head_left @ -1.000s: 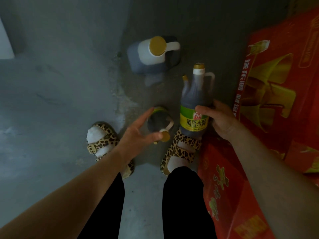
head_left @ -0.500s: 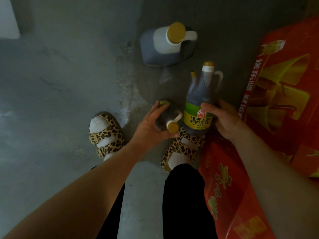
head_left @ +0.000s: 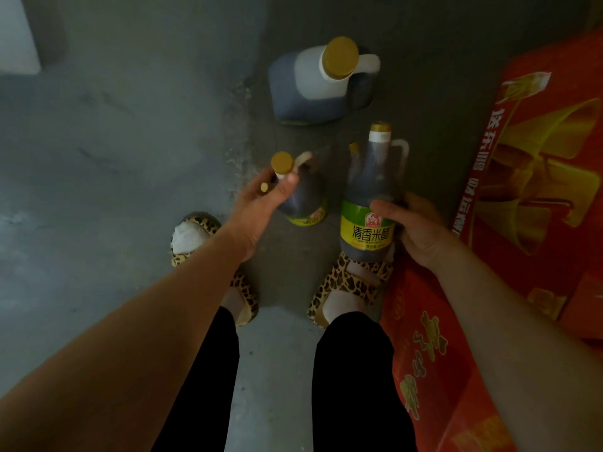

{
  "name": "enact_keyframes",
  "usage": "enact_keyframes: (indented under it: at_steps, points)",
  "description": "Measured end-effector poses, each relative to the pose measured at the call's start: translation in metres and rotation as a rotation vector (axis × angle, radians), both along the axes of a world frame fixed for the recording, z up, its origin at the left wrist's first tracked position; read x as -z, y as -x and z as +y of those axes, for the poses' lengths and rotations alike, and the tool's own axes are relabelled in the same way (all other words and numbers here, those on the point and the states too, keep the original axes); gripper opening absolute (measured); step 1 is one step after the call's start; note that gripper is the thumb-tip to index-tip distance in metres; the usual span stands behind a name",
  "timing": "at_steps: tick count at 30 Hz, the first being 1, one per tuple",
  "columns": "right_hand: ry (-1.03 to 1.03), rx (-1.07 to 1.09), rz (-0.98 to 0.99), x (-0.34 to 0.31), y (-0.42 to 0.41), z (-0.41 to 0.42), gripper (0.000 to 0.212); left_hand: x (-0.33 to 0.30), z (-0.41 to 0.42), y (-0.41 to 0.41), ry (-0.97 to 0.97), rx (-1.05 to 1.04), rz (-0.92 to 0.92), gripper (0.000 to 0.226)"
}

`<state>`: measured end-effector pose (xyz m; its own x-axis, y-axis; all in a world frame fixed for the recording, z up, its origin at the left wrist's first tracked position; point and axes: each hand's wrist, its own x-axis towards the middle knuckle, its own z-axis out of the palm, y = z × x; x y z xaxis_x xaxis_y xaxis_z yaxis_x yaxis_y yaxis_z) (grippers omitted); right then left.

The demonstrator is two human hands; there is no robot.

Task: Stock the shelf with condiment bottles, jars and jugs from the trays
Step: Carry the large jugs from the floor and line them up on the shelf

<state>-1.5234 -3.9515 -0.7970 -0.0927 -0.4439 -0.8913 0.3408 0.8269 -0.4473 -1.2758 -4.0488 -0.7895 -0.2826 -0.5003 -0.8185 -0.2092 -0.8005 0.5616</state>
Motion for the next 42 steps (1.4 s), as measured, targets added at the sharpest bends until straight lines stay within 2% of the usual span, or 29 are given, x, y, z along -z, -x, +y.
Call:
enact_keyframes:
  at_steps: [5, 11, 16, 20, 22, 24, 25, 27, 29, 32, 34, 38, 42]
  points:
    - [-0.004, -0.004, -0.02, 0.006, -0.013, -0.004, 0.099, 0.01, -0.009, 0.007, 0.03, 0.003, 0.008, 0.034]
    - [-0.016, -0.011, -0.048, 0.01, -0.02, -0.01, 0.092, 0.024, -0.012, 0.014, 0.086, -0.07, -0.014, 0.024]
    - [-0.019, -0.04, -0.06, 0.01, -0.019, -0.018, 0.072, 0.036, -0.017, -0.001, 0.043, -0.169, 0.053, 0.039]
    - [-0.025, -0.073, -0.065, 0.005, -0.02, -0.021, 0.059, 0.042, -0.018, -0.014, -0.037, -0.192, 0.053, 0.022]
    - [-0.027, -0.077, -0.063, 0.001, -0.022, -0.02, 0.06, 0.034, -0.018, -0.021, -0.076, -0.202, 0.05, 0.019]
    - [-0.041, -0.077, -0.051, -0.008, -0.026, -0.02, 0.068, 0.025, -0.018, -0.029, -0.099, -0.195, 0.046, 0.031]
    - [-0.047, -0.076, -0.044, -0.015, -0.028, -0.021, 0.075, 0.016, -0.019, -0.032, -0.113, -0.188, 0.041, 0.037]
    - [-0.063, -0.077, -0.037, -0.032, -0.033, -0.023, 0.085, -0.004, -0.021, -0.038, -0.14, -0.187, 0.044, 0.035]
    - [-0.076, -0.064, -0.042, -0.054, -0.037, -0.026, 0.077, -0.028, -0.025, -0.042, -0.165, -0.184, 0.056, 0.031]
    - [-0.082, -0.056, -0.048, -0.093, -0.041, -0.032, 0.068, -0.074, -0.036, -0.048, -0.184, -0.182, 0.076, 0.043]
    - [-0.083, -0.068, -0.055, -0.122, -0.044, -0.039, 0.078, -0.108, -0.046, -0.051, -0.203, -0.174, 0.105, 0.05]
    - [-0.05, -0.034, -0.037, -0.194, -0.046, -0.062, 0.091, -0.183, -0.074, -0.053, -0.187, -0.131, 0.156, 0.05]
    - [0.044, -0.015, -0.018, -0.285, -0.05, -0.096, 0.101, -0.277, -0.115, -0.049, -0.098, -0.054, 0.107, 0.076]
